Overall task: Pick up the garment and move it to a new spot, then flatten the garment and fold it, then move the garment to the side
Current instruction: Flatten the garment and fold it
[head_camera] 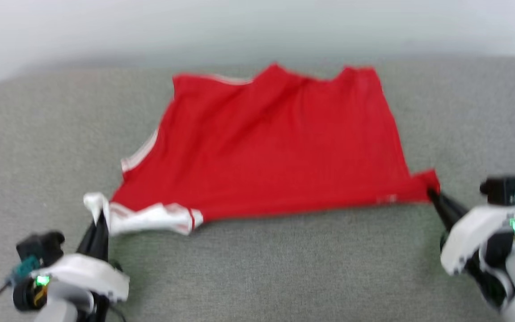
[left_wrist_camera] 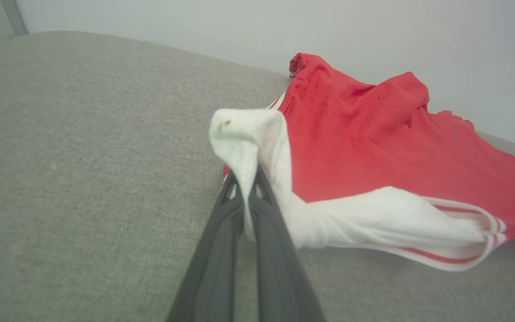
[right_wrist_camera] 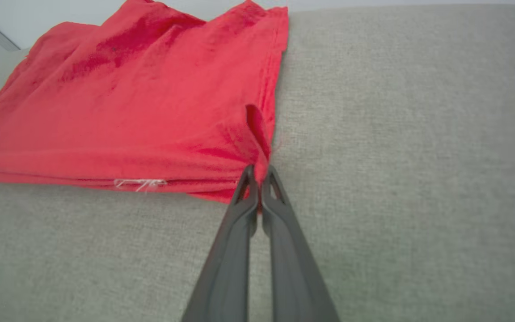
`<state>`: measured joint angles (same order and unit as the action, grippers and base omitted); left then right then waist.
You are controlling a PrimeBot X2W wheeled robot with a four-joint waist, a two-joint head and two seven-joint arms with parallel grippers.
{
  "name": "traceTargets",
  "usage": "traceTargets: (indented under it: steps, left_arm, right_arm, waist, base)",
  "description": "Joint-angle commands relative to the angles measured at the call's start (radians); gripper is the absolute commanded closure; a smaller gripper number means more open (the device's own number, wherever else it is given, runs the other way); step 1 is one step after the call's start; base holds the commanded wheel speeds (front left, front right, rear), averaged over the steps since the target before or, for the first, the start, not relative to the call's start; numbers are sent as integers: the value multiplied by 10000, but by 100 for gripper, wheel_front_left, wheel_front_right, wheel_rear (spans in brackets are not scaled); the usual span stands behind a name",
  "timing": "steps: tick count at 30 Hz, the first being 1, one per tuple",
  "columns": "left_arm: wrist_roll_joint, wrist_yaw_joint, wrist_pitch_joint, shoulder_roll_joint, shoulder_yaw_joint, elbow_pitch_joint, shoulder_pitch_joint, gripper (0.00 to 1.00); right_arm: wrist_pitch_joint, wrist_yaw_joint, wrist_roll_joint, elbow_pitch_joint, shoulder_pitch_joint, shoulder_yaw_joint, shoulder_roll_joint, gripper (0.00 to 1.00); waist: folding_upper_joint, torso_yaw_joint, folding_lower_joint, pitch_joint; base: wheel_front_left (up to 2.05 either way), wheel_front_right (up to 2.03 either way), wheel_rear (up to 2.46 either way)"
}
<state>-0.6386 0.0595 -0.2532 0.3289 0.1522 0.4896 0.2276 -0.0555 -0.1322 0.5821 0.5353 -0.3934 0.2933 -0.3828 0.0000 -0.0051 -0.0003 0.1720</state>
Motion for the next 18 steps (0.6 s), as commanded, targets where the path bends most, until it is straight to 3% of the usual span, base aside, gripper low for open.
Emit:
traceTargets:
  steps: [1,7,12,18]
  left_arm:
    - [-76,-168,69,165,-92,-141,-395,100]
    - [-326,-753,862,324,-196,-1644,-2282,100]
    - [-593,-1375,1716,433,-281,-3210,-3747,100]
    - [-814,-2124,2516,602,-508,-4947,-4764,100]
  right_arm:
    - [-79,28,4,-185,503,-181,-216,100]
    - [-907,37,-296,-1872,3084,-1450,9,100]
    - [-2186,37,-837,-3690,5128,-2662,633,100]
    - [-3356,31,-1433,-5465,6133,-3635,1376,100]
  waist:
    - [0,72,3,-608]
    - [0,96,3,-1313]
    - [0,63,3,-1668]
    - [0,35,3,-1744]
  base:
    - [0,0,0]
    - [0,0,0]
    - [0,0,0]
    - [0,0,0]
